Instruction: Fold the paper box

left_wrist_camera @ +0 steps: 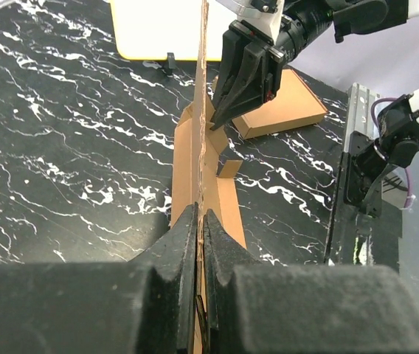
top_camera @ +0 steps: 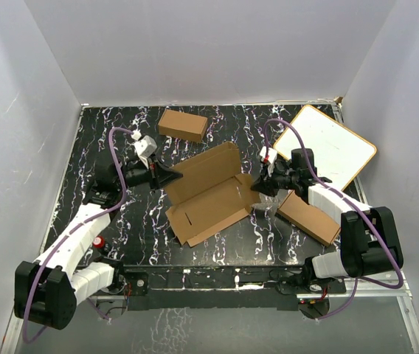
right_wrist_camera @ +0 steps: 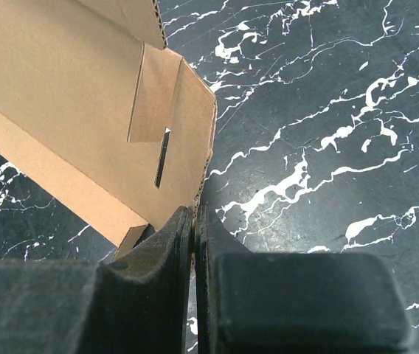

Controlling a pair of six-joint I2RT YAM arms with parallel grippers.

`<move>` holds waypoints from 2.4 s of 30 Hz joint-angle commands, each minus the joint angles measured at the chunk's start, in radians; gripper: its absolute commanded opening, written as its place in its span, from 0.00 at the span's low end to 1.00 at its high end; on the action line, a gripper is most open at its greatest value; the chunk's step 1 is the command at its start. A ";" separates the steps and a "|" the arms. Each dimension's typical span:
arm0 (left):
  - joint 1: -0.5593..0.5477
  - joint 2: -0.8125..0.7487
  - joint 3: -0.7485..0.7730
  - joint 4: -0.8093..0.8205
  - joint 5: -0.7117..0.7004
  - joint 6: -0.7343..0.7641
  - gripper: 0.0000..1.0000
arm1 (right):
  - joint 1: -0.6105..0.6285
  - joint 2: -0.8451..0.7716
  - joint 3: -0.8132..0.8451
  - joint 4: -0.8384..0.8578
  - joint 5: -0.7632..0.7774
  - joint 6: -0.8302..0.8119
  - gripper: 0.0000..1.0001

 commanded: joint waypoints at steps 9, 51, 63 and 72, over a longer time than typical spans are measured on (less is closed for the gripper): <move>-0.009 0.138 0.023 -0.178 -0.034 -0.211 0.00 | 0.002 -0.016 0.000 0.039 -0.051 -0.061 0.08; -0.336 0.043 0.060 0.405 -0.808 -0.692 0.00 | 0.089 -0.032 0.418 0.100 -0.030 1.225 0.69; -0.384 0.080 0.035 0.519 -0.826 -0.751 0.00 | 0.082 -0.024 0.386 0.123 0.005 1.260 0.68; -0.388 0.081 0.046 0.549 -0.821 -0.781 0.00 | 0.064 -0.039 0.333 0.211 -0.029 1.311 0.81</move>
